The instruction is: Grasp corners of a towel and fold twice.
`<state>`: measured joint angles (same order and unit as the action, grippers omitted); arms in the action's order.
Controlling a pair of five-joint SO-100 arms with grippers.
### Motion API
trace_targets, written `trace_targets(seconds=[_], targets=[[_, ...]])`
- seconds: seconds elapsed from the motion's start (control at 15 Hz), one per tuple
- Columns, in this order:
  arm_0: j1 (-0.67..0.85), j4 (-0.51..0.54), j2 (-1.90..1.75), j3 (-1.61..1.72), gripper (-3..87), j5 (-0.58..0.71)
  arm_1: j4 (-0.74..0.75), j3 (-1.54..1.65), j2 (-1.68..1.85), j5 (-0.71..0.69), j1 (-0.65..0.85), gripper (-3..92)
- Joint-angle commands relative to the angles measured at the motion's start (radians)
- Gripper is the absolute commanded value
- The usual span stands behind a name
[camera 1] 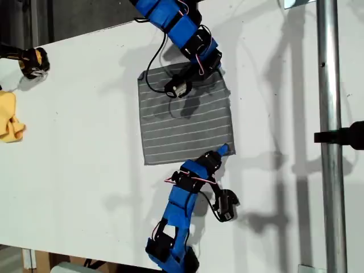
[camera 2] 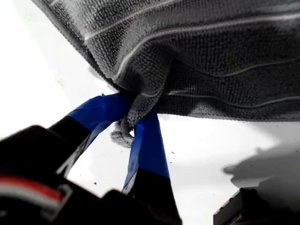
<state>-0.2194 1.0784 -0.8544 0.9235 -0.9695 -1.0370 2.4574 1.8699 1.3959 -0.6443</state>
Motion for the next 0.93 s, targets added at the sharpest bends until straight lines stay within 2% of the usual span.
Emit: trace_targets(seconds=[0.0, 0.53, 0.67, 0.8, 0.87], targets=[[-0.026, -0.020, -0.014, -0.048, 23.4, -0.017, -0.002, -0.028, -0.002, -0.014, 0.015, -0.1], [-0.029, -0.084, 0.143, -0.055, 23.4, -0.086, -0.003, -0.034, -0.005, -0.023, 0.017, -0.1], [-0.017, -0.089, 0.153, -0.052, 19.1, -0.107, -0.002, -0.034, -0.005, -0.023, 0.015, -0.1], [0.002, -0.081, 0.163, -0.046, 9.4, -0.170, 0.005, -0.034, -0.011, -0.028, 0.018, -0.1], [0.011, -0.069, 0.172, -0.046, 8.7, -0.195, 0.006, -0.034, -0.014, -0.032, 0.018, -0.1]])
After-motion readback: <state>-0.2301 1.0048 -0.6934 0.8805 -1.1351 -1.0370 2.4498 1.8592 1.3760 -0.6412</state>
